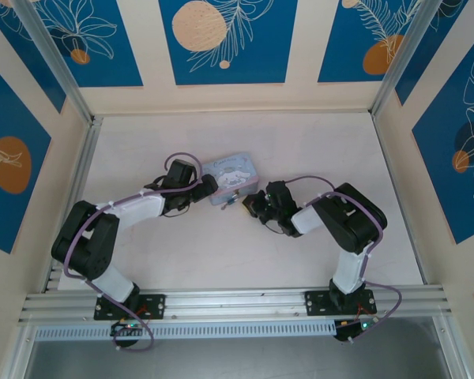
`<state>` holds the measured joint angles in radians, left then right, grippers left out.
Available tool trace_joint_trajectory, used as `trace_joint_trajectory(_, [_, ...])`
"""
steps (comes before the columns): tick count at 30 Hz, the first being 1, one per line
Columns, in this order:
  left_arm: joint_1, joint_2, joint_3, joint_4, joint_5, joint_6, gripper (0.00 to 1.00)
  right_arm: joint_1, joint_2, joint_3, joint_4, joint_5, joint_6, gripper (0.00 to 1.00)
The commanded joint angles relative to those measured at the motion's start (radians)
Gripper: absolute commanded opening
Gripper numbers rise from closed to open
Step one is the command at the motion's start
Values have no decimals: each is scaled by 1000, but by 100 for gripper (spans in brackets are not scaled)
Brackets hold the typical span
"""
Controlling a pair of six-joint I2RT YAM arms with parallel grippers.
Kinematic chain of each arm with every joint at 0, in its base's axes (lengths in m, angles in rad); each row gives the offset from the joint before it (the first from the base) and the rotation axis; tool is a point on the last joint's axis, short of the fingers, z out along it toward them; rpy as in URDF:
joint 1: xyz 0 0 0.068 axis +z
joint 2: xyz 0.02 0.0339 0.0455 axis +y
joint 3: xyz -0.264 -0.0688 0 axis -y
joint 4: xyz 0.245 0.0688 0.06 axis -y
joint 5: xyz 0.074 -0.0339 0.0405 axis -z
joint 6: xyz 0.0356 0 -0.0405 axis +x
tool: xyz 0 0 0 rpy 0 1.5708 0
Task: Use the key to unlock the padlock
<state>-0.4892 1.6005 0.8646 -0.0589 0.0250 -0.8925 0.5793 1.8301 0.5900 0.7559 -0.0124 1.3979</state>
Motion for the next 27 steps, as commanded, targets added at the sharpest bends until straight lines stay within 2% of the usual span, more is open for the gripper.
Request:
trace_joint_trajectory(1, [-12,47,-36,-77,-9,-7,100,9,-36,-28,18,10,-24,1])
trace_joint_trajectory(5, [-12,54,-38,-71,-2,-8,100,39,-89,-60,-8,13,-55,25])
trace_joint_trajectory(8, [-12,55,-38,-68,-1,-7,100,69,-116,-57,-42,27,-75,35])
trace_joint_trajectory(17, [-12,51,-42,-66,3,-9,100,114,-40,24,-61,66,-66,36])
trace_joint_trajectory(27, [-12,51,-47,-56,9,-12,100,119,12,71,-97,138,-59,35])
